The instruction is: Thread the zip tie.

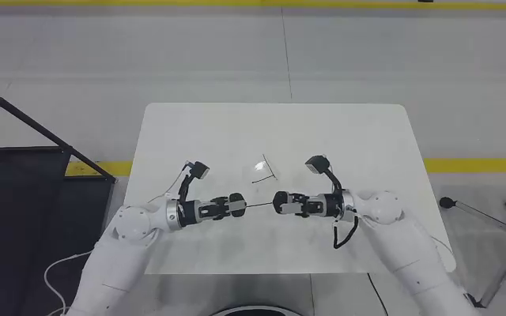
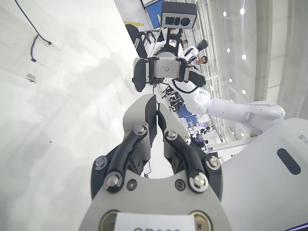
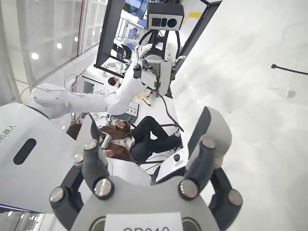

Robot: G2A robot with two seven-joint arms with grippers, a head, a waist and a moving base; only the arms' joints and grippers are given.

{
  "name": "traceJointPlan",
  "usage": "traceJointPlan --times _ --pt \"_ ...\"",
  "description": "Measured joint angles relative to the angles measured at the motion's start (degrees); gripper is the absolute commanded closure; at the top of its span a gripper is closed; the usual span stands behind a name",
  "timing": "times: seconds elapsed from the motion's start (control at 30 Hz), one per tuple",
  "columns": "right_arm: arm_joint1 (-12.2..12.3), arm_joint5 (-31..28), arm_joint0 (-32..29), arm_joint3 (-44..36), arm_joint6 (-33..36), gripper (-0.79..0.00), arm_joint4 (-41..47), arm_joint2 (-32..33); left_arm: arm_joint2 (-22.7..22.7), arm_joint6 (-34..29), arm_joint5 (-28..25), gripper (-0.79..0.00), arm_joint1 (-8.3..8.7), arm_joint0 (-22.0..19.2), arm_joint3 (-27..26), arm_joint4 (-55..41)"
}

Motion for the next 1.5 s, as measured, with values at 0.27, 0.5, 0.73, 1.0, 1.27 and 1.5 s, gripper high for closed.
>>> traceJointPlan --times 0.27,0.5,0.73,1.0,1.27,1.5 --pt "1.1 -0.6 3.3 2.7 -0.6 -0.416 2.0 -5.1 0.4 0.3 -0.6 0.000 0.36 0.0 -0.1 -0.3" --pt "1.6 -1.4 5.3 4.7 -1.4 -0.363 3.6 -8.3 0.8 0.3 -0.9 0.000 0.66 -0.1 -0.1 -0.3" --pt "2.2 -2.3 6.6 5.5 -2.3 -0.268 5.0 -10.6 1.2 0.3 -1.2 0.000 0.97 -0.1 -0.2 -0.4" --pt "2.8 -3.2 7.6 5.9 -3.2 -0.120 6.3 -12.8 1.6 0.2 -1.0 0.000 1.31 -0.3 -0.2 -0.9" --pt "3.4 -3.7 8.5 5.8 -3.7 -0.120 7.1 -14.8 2.0 0.6 -1.1 0.000 1.61 -0.3 -0.1 -1.1" --pt "3.9 -4.2 9.2 6.0 -4.2 -0.052 7.9 -16.2 2.4 0.7 -1.2 0.000 1.84 -0.5 0.0 -1.2"
